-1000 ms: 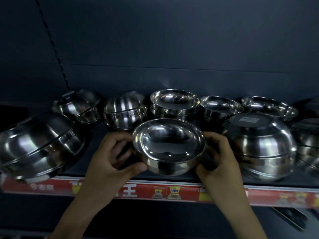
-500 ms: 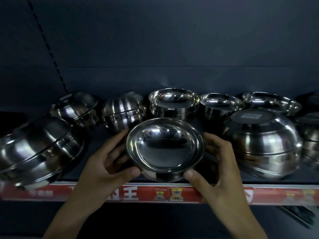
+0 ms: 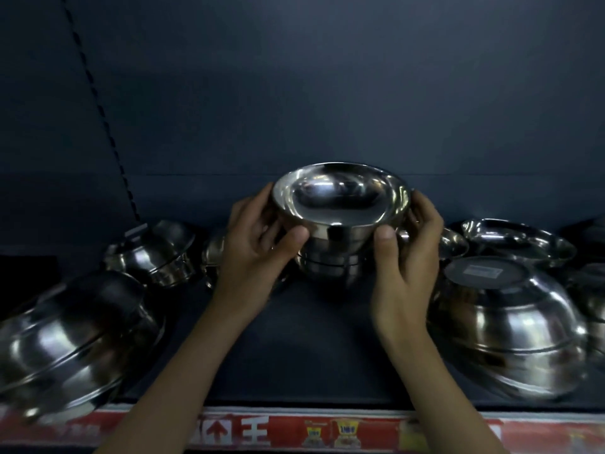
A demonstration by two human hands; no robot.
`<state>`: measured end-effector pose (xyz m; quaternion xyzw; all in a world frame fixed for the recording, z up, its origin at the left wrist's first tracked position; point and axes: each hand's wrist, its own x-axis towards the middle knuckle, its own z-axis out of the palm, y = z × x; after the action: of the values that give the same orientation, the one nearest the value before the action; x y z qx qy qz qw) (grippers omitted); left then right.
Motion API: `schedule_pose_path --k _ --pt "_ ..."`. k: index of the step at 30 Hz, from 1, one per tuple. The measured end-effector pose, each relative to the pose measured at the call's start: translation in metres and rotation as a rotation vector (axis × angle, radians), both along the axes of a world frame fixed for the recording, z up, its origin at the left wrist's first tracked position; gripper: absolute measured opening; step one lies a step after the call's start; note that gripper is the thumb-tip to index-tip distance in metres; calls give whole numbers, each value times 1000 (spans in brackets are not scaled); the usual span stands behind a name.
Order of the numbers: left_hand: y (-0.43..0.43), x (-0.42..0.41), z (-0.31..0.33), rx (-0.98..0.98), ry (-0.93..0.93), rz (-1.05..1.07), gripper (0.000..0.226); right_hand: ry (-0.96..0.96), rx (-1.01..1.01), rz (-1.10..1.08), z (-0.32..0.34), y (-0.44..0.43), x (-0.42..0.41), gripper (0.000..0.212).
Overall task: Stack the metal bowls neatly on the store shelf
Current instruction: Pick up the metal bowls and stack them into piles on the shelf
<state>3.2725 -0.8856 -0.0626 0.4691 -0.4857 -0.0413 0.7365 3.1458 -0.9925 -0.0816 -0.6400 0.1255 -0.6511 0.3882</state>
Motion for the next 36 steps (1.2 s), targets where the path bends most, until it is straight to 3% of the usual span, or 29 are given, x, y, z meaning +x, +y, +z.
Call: schedule_pose_path --k 4,7,20,26,36 --pt "-24 15 -9 30 -18 18 60 200 68 -7 -13 -18 11 87" --pt "-35 23 -23 72 -25 70 69 302 102 -27 -21 -24 13 93" --pt "-50 23 -50 216 -61 298 57 483 91 -86 -37 -34 19 79" --pt "-46 17 -56 279 -124 363 47 486 99 -66 -41 -36 15 88" --pt "-40 0 -61 363 -199 441 59 579 94 -108 -41 -34 7 86"
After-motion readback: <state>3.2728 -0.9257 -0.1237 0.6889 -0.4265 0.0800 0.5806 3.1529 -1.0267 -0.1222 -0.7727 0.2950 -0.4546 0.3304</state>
